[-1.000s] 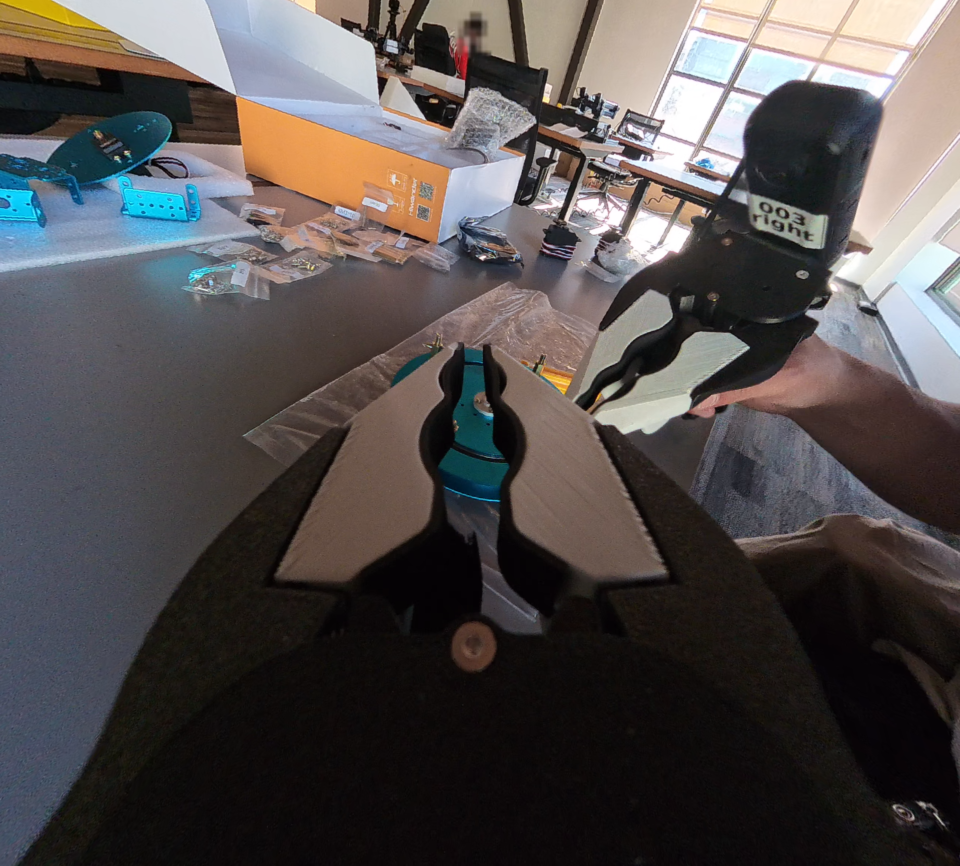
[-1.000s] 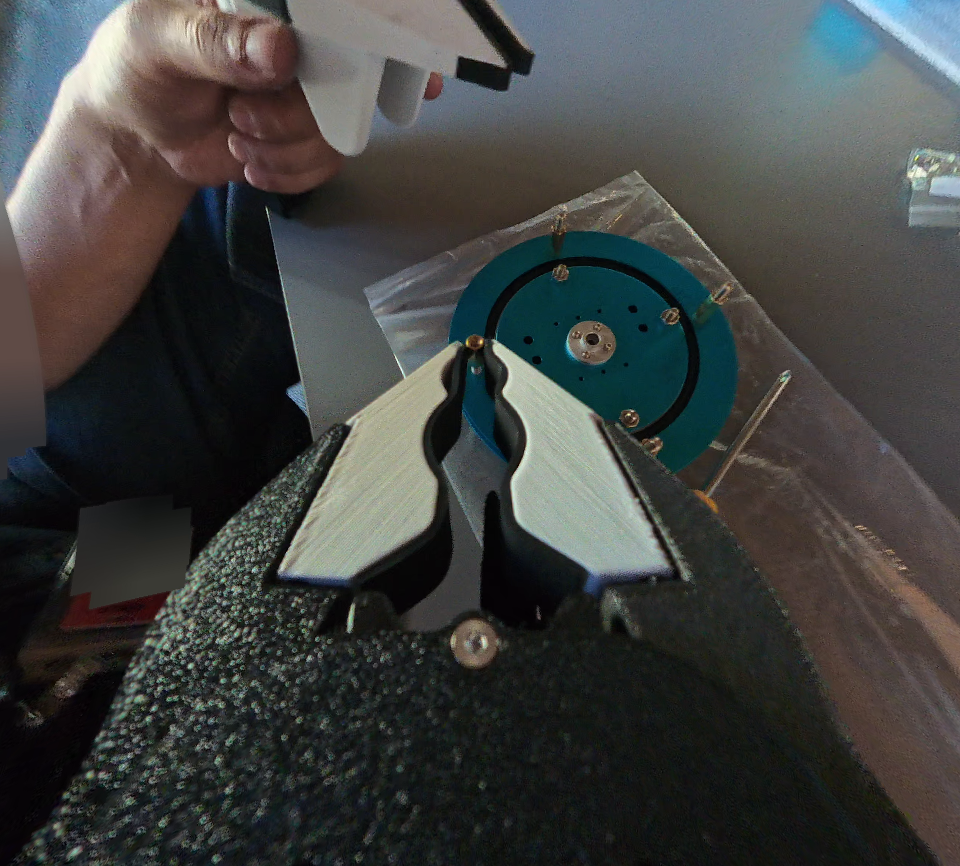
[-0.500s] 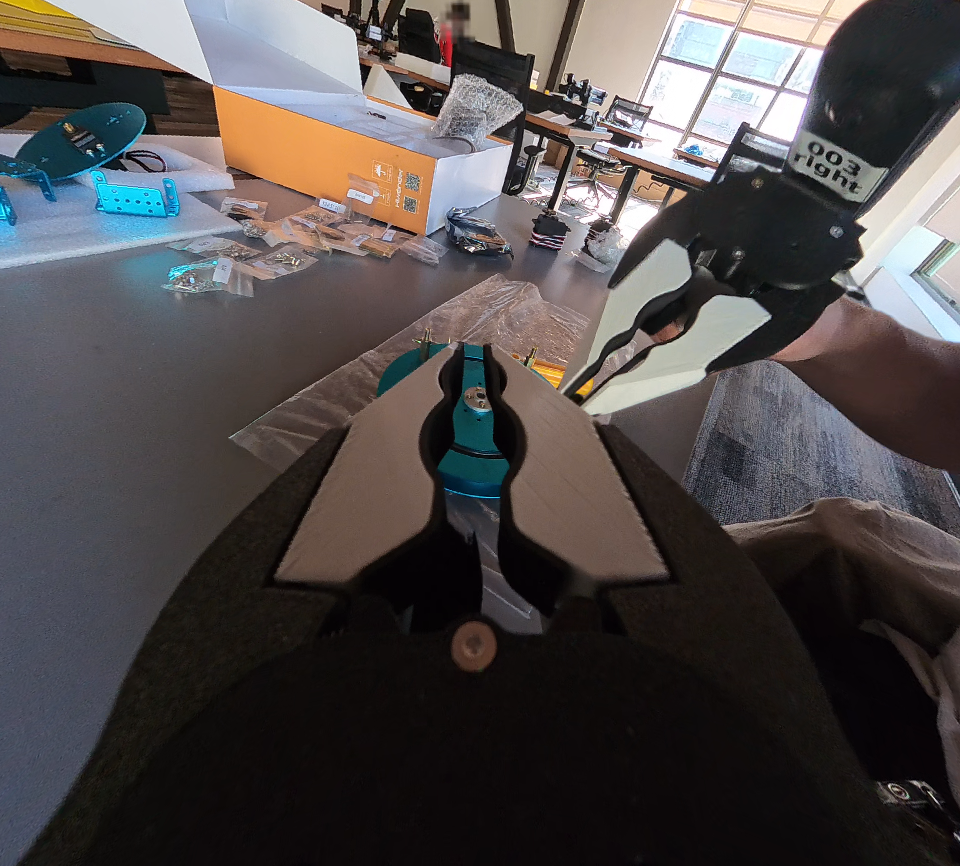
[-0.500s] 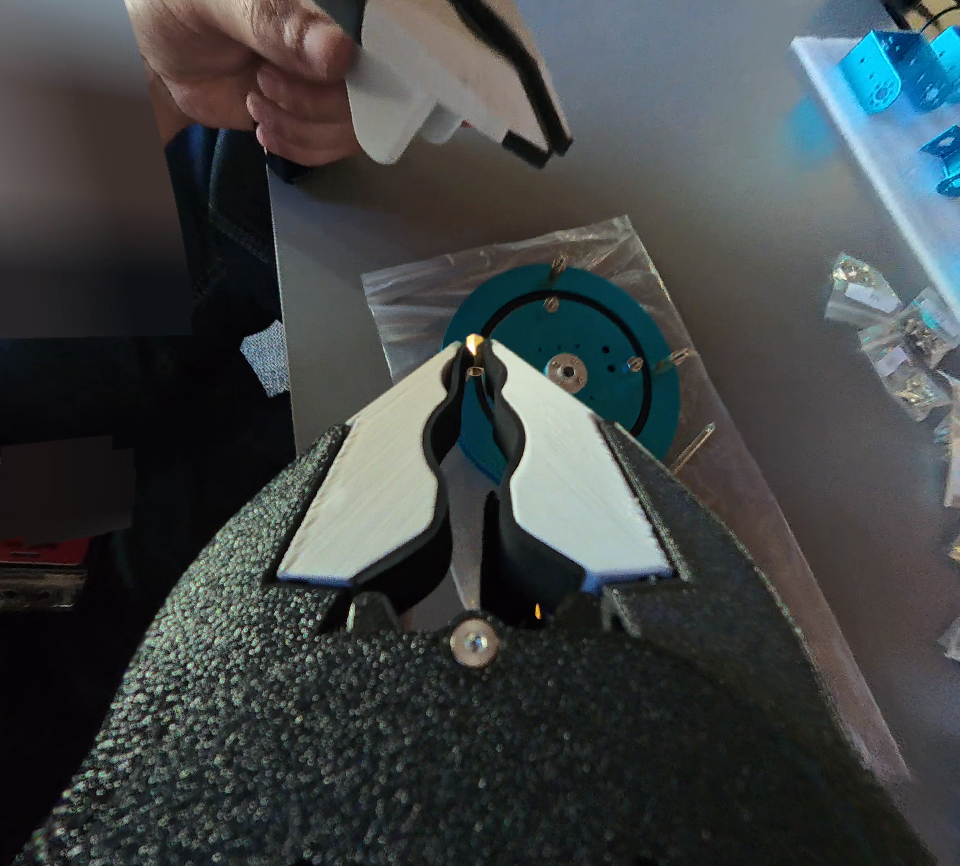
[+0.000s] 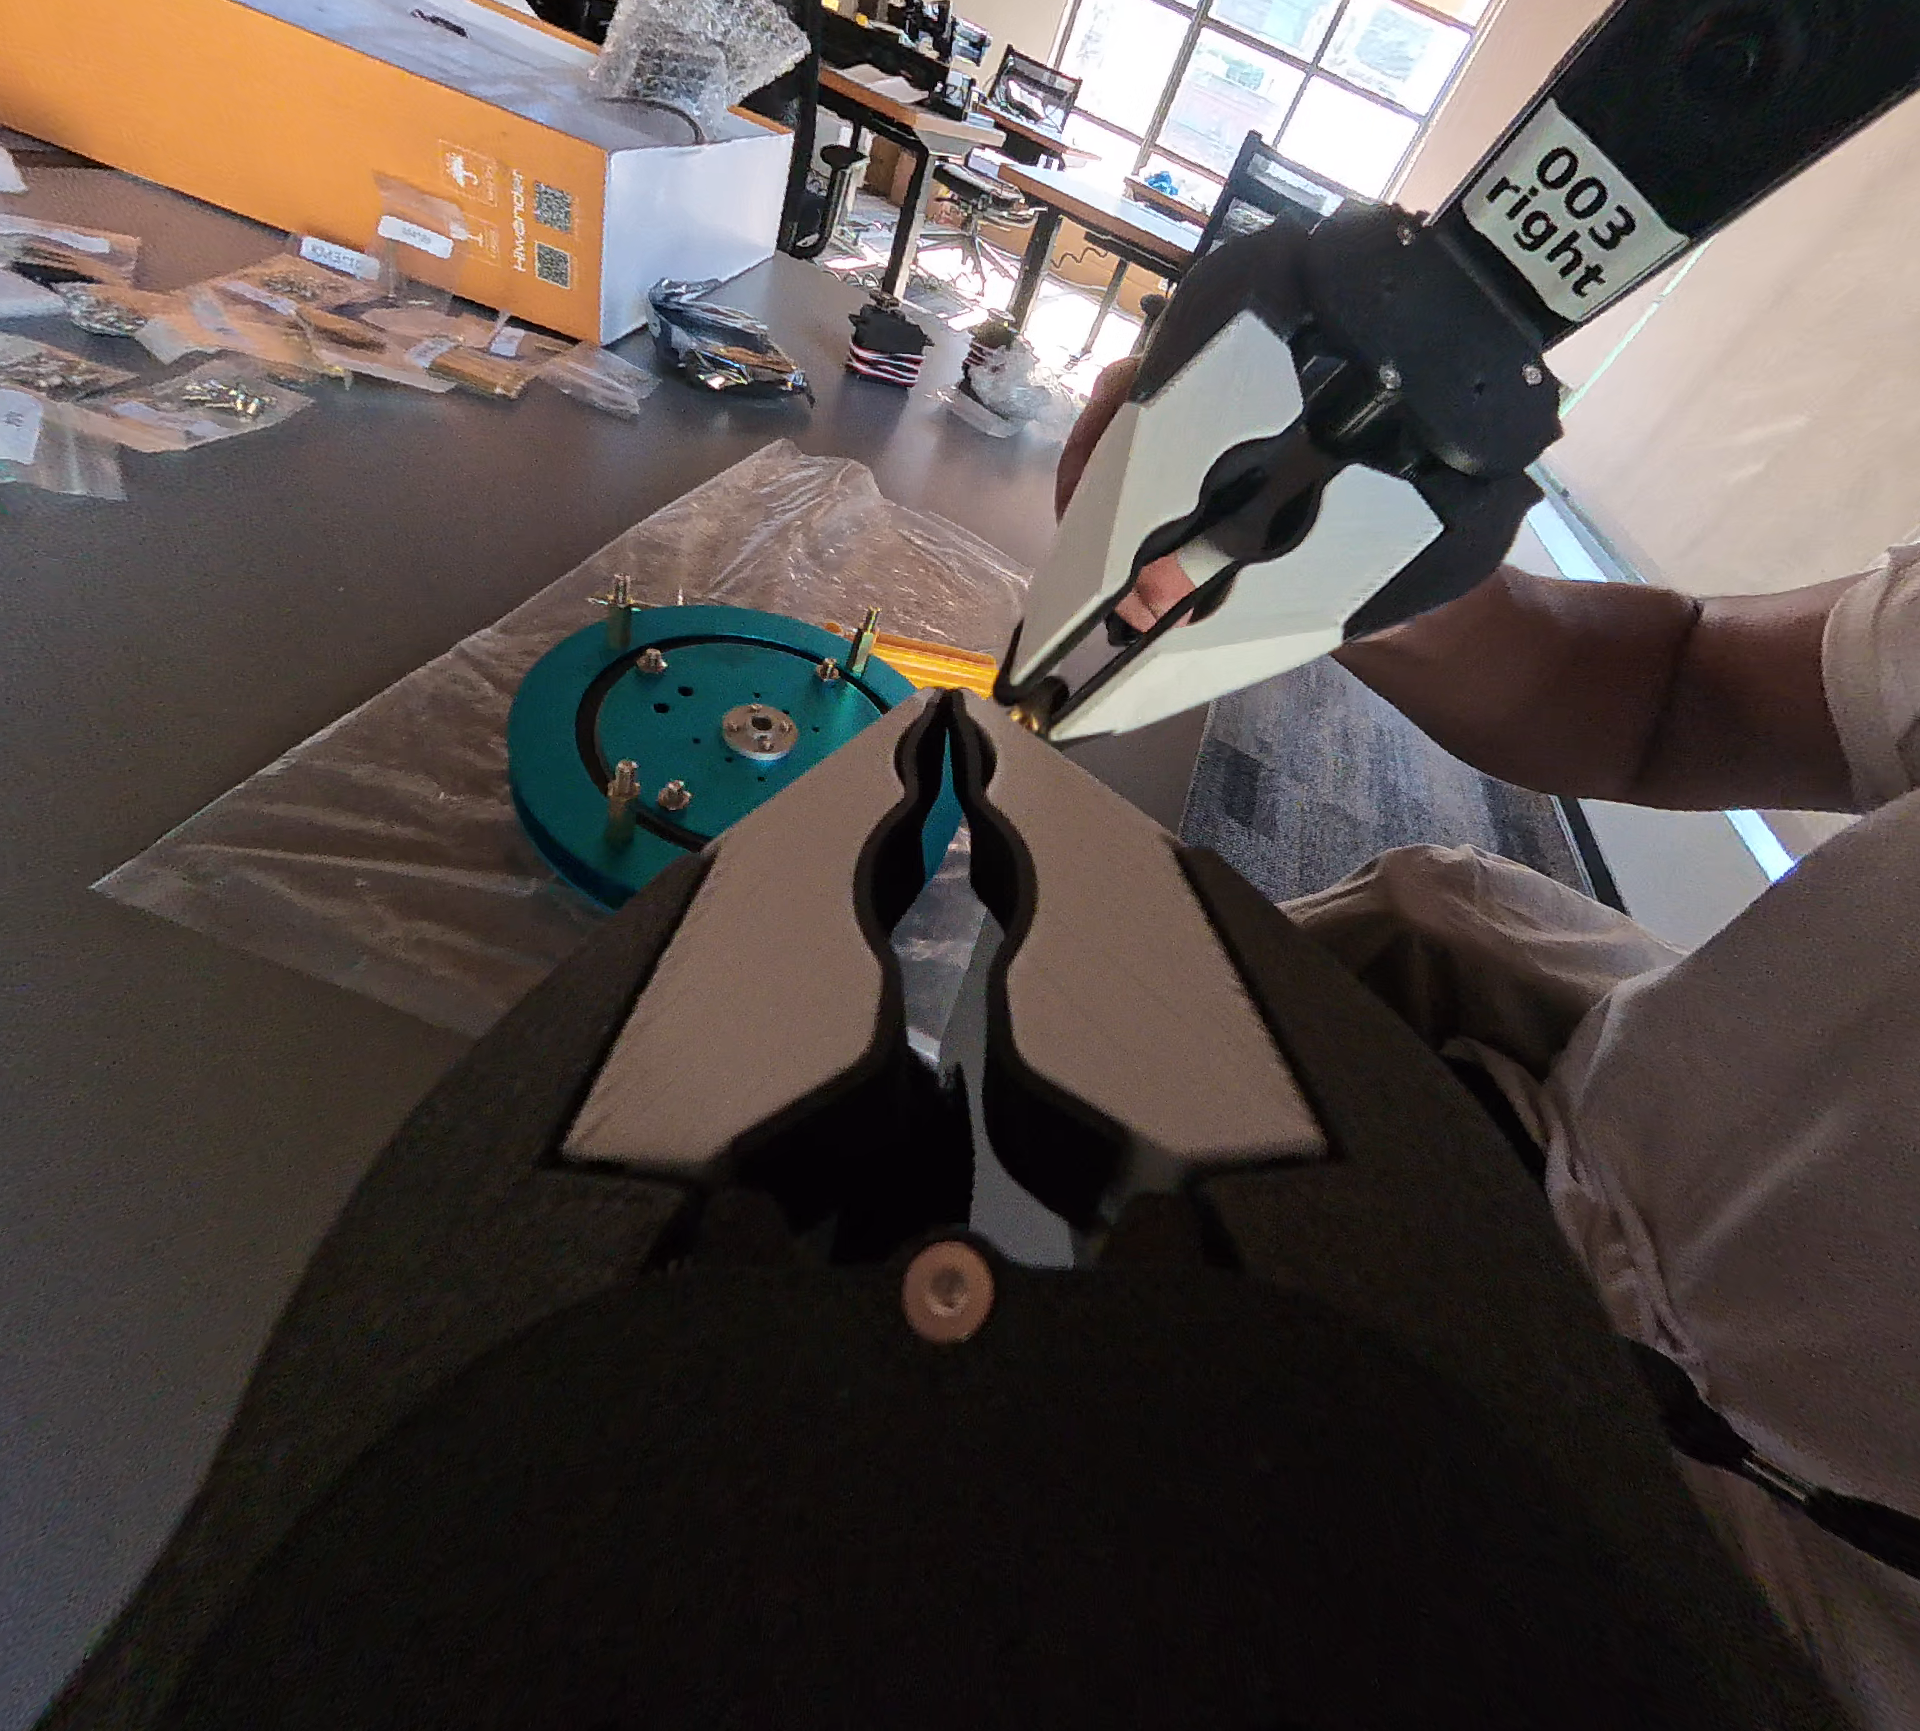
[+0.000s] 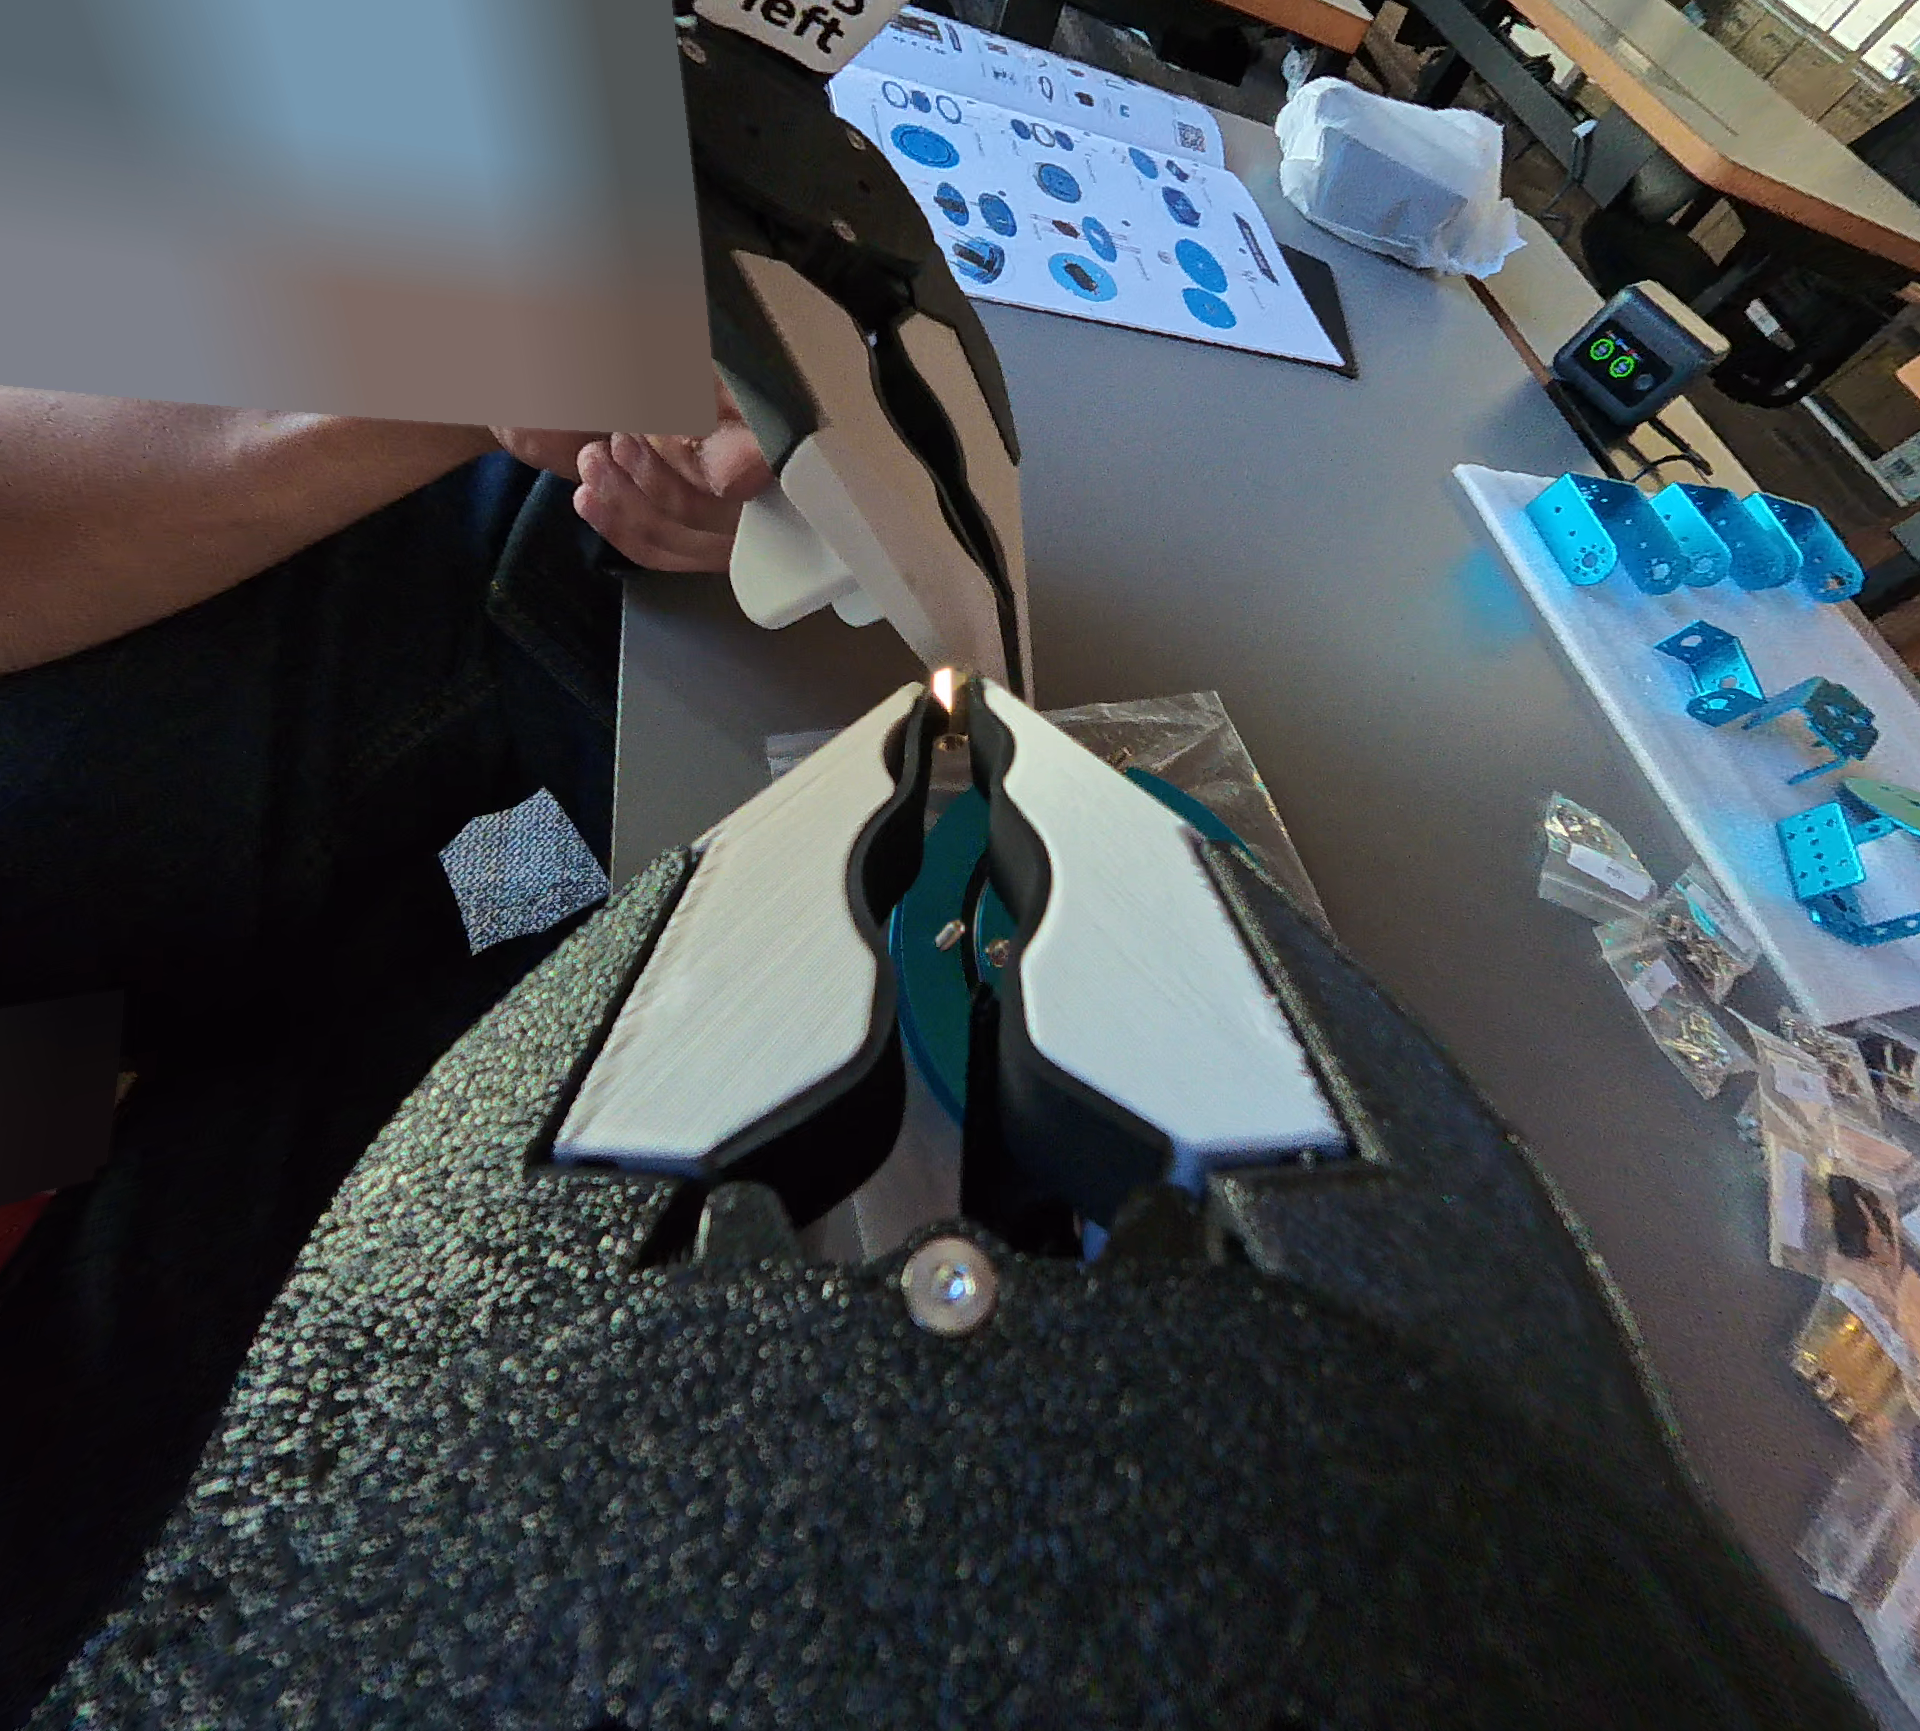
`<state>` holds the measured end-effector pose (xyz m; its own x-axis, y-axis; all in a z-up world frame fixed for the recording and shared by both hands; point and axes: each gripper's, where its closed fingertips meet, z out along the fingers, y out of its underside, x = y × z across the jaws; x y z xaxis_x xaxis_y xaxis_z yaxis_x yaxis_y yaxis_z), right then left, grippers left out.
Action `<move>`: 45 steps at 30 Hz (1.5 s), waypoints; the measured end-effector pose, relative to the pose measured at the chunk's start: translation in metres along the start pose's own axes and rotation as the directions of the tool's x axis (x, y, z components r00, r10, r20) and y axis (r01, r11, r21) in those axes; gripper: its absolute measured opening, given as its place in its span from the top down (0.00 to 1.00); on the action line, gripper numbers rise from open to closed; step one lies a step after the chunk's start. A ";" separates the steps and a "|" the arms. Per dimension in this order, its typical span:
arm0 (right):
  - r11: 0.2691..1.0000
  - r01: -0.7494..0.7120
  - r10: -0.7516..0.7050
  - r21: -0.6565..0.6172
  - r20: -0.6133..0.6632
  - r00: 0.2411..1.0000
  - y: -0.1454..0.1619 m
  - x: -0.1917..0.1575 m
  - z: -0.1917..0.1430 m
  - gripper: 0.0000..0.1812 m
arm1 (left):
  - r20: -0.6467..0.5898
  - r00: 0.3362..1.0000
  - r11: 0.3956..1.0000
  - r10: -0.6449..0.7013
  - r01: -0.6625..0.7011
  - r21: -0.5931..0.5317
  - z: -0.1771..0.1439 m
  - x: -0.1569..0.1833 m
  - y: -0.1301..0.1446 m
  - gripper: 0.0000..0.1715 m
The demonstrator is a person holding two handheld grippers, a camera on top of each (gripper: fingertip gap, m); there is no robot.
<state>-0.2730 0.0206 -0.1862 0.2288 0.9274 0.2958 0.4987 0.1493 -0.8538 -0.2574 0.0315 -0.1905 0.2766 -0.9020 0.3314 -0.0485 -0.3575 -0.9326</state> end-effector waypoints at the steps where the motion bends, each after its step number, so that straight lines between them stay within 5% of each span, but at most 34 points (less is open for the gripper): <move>1: 1.000 0.002 -0.002 -0.007 -0.001 1.000 0.001 0.000 0.001 0.97 | 0.003 1.000 1.000 -0.004 0.004 -0.002 0.001 0.000 0.001 1.00; 25: 0.973 0.174 -0.190 -0.153 -0.103 0.976 0.019 0.007 0.010 0.97 | 0.049 0.997 0.996 -0.056 0.058 -0.062 0.002 -0.010 0.011 1.00; 45: 0.960 0.178 -0.206 -0.217 -0.110 0.972 0.033 0.010 0.011 0.97 | 0.041 0.998 0.995 -0.051 0.054 -0.084 0.008 -0.007 0.015 1.00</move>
<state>-0.2633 0.0386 -0.2164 0.2122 0.8332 0.5106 0.7010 0.2342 -0.6736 -0.2527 0.0341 -0.2073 0.3181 -0.8719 0.3723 -0.1138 -0.4250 -0.8980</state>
